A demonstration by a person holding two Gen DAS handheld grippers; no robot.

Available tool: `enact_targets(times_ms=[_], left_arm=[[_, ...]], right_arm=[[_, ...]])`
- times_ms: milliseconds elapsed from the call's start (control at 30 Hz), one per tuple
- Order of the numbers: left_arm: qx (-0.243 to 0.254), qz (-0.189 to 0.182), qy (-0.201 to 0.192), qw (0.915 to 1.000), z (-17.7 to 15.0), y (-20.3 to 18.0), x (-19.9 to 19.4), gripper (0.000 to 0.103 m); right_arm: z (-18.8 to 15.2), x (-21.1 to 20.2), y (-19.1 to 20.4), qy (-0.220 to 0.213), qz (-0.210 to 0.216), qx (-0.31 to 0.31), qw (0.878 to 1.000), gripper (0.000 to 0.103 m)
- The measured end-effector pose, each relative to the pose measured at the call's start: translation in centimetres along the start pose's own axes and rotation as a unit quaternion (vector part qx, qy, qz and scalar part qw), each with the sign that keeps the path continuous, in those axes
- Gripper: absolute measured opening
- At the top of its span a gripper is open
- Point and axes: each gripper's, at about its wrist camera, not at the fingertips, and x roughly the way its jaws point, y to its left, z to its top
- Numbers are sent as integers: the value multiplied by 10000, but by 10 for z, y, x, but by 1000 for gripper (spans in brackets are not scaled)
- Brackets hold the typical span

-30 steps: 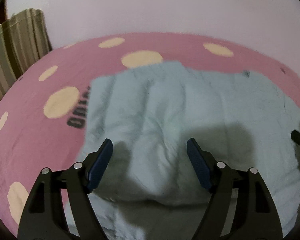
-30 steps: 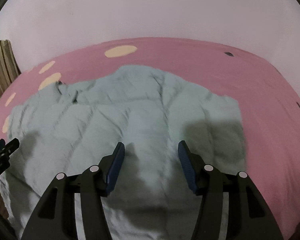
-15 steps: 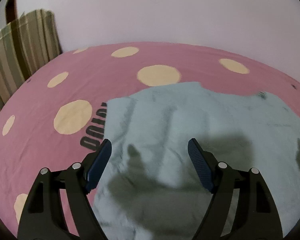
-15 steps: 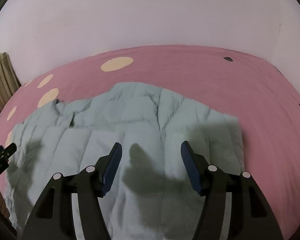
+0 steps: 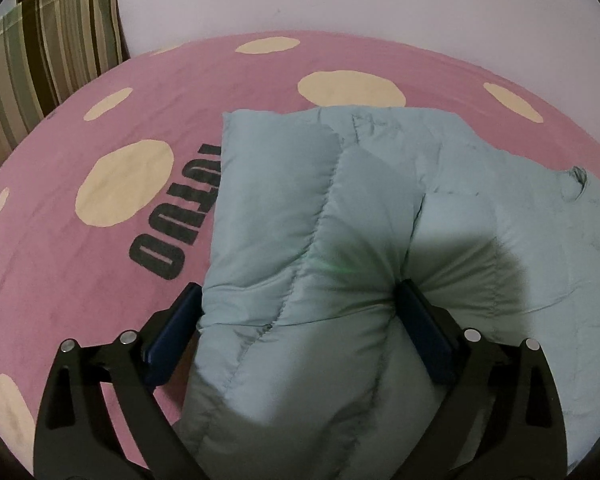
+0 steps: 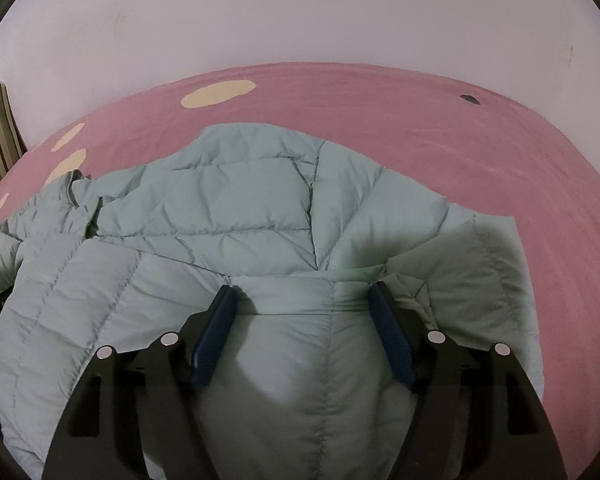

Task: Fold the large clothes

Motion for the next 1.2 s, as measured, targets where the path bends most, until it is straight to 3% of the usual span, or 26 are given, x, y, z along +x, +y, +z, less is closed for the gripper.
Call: enact_targets(times_ms=[500, 633, 833, 1000, 1200], left_arm=[[-4, 55, 44, 10000, 0, -3, -1, 99], [-121, -13, 95, 9999, 2, 2, -2, 101], [-221, -199, 110, 9995, 6, 7, -11, 101], [-166, -500, 56, 9986, -3, 17, -45, 101], [-79, -897, -194, 9957, -45, 50, -123, 101]], right_arm=[[2, -3, 4, -6, -91, -70, 9999, 69], [6, -6, 4, 2, 107, -104, 9999, 85], [10, -26, 5, -97, 84, -113, 9999, 86], [0, -66, -5, -121, 266, -77, 9995, 86], [-51, -134, -46, -82, 215, 100, 9997, 86]])
